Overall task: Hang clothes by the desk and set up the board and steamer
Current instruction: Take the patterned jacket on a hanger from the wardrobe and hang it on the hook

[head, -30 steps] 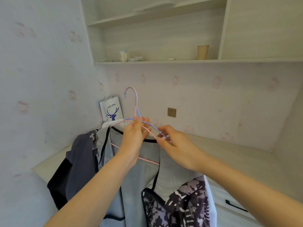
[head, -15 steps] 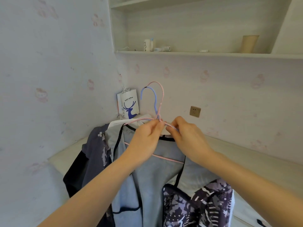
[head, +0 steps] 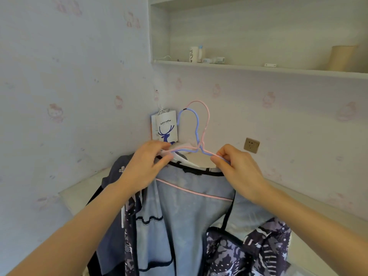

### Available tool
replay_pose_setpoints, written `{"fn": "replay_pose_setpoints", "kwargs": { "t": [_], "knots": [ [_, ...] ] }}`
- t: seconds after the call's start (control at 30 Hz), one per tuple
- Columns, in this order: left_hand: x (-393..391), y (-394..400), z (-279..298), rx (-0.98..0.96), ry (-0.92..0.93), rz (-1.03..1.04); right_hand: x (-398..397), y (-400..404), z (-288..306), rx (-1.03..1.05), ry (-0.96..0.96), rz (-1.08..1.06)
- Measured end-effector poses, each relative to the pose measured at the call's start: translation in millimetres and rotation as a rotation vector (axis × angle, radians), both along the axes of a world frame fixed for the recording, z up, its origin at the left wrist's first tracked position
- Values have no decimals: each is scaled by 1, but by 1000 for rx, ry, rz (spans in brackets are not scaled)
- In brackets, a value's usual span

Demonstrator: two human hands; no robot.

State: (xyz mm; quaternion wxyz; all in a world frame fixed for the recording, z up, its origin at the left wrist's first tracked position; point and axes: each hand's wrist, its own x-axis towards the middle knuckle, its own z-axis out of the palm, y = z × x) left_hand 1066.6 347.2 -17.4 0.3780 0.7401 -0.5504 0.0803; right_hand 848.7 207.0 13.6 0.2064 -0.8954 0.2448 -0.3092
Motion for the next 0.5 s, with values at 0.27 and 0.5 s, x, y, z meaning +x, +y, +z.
{"fn": "replay_pose_setpoints", "kwargs": {
  "t": [0.27,0.5],
  "knots": [
    [6,-31,1,124,-56,12,15,-38,1,-141,148,68],
    [15,-44,6,95,-38,67,38,-63,2,-94,137,175]
  ]
}}
